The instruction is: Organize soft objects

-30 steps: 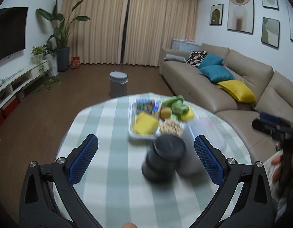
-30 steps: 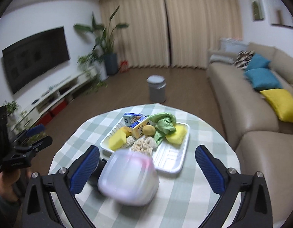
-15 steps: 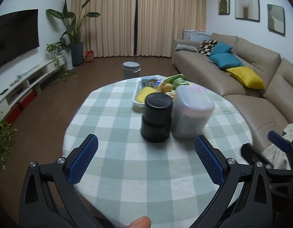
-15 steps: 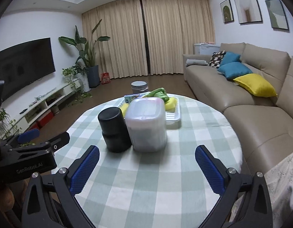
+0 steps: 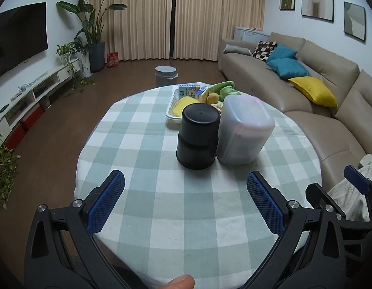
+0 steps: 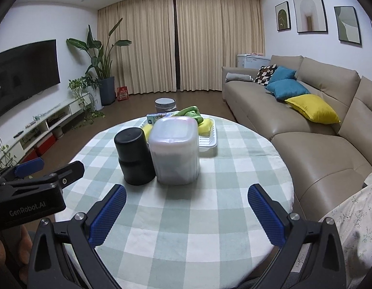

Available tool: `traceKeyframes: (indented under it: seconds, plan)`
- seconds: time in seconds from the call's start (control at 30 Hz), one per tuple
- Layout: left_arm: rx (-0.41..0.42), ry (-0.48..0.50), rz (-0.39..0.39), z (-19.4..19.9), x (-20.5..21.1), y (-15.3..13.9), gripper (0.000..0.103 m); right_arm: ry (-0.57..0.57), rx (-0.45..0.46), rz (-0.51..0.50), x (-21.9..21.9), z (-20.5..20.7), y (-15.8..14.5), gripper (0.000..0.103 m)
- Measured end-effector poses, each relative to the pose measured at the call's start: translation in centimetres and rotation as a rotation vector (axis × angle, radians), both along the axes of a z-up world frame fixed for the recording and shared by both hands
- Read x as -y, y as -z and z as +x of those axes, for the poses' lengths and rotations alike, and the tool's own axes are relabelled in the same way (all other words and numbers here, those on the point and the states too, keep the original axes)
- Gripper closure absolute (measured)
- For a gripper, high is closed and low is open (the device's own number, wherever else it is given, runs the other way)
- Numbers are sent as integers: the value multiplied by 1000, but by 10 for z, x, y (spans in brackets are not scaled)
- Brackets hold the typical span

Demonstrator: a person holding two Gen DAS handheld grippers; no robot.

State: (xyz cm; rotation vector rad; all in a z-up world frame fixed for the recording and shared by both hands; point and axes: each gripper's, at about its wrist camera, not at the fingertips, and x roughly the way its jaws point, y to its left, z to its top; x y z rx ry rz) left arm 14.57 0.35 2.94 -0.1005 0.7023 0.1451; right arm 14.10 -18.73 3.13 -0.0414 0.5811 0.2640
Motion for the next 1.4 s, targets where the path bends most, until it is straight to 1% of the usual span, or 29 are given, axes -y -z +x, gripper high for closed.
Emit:
traceKeyframes:
  seconds: [0.1,0.23,0.33,0.47,0.53,0.57,0.67,0.8,0.93,1.17,1.4]
  plan:
    - [5,8,-31,0,-3,1,0,-3,-8,-5,-2,2,3,0]
    - [1,0,-31,1,-4,2,0,-8,-14,-17,-5,2,5,0]
    - [4,17,-54,1,-5,2,0,-10,-18,-19,-5,3,6,0]
    - [-24,4,-38,7,-3,5,0,-11,-25,-20,-7,4,7,0]
    - [-55,-24,-5,11,-1,8,0,-11,-24,-21,-7,4,7,0]
    - [-57,-27,1,11,-1,9,0,-10,-24,-21,-7,4,7,0]
    - [-57,-17,-13,11,-2,12,0,-7,-25,-28,-8,5,7,0]
    - [-46,-14,-3,11,-2,12,0,-1,-28,-36,-9,7,8,0]
    - [-37,3,-40,10,-2,11,0,-3,-29,-38,-10,8,8,0]
    - [-47,6,-40,13,0,12,0,4,-35,-46,-10,10,8,0]
    - [-41,1,-15,13,1,14,0,14,-59,-50,-14,15,14,0]
